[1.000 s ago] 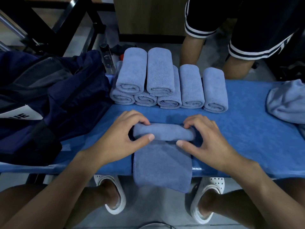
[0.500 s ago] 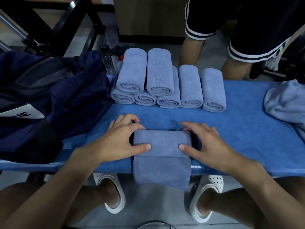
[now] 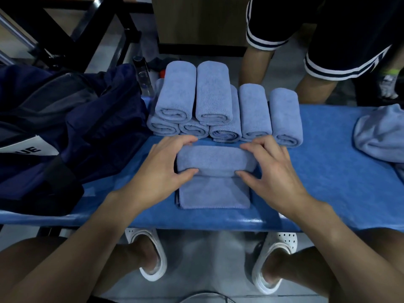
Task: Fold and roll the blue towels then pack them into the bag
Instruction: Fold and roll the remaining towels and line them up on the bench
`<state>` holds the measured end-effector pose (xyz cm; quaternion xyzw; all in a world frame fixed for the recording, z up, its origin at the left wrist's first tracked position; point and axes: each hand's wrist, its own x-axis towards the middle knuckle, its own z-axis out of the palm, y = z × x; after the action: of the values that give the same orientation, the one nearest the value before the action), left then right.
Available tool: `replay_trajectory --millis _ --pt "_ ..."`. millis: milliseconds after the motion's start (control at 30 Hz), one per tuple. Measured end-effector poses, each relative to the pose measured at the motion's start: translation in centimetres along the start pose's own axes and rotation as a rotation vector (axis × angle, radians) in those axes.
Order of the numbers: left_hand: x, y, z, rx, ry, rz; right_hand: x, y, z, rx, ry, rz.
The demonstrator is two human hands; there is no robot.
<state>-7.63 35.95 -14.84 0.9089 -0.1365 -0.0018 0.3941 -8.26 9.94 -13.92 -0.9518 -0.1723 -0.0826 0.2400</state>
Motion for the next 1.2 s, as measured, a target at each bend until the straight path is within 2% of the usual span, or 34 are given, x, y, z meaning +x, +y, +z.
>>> replay_trajectory --millis 133,267,367,533,800,967,1067,1200 --pt "-0.3 -0.2 0.0 0.071 -0.018 0.134 -0.4 -0.4 -0.6 0.013 -0.090 -0.033" --pt "-1.2 -0.2 -0.1 0.020 -0.103 0.149 -1.5 -0.6 -1.1 0.111 -0.156 -0.058" --pt "-1.8 0.6 -0.1 -0.138 -0.129 0.099 -2.2 -0.6 -1.0 0.197 -0.121 -0.072" --pt "-2.2 0.7 0.7 -0.194 -0.159 0.061 -2.5 -0.6 -0.7 0.229 -0.183 -0.013" --pt "-2.3 1.8 -0.7 0.031 -0.333 -0.144 -2.3 -1.6 -1.8 0.150 -0.450 0.078" --pt "-2.1 2.8 -1.3 0.025 -0.373 -0.181 -1.8 -2.8 -2.6 0.159 -0.575 0.120" --pt "-1.6 3.6 -2.0 -0.094 -0.329 -0.160 -2.0 -3.0 -3.0 0.252 -0.496 0.194" --pt "-0.3 5.5 -3.1 -0.629 -0.161 -0.243 -2.1 -2.7 -4.4 0.613 -0.252 0.325"
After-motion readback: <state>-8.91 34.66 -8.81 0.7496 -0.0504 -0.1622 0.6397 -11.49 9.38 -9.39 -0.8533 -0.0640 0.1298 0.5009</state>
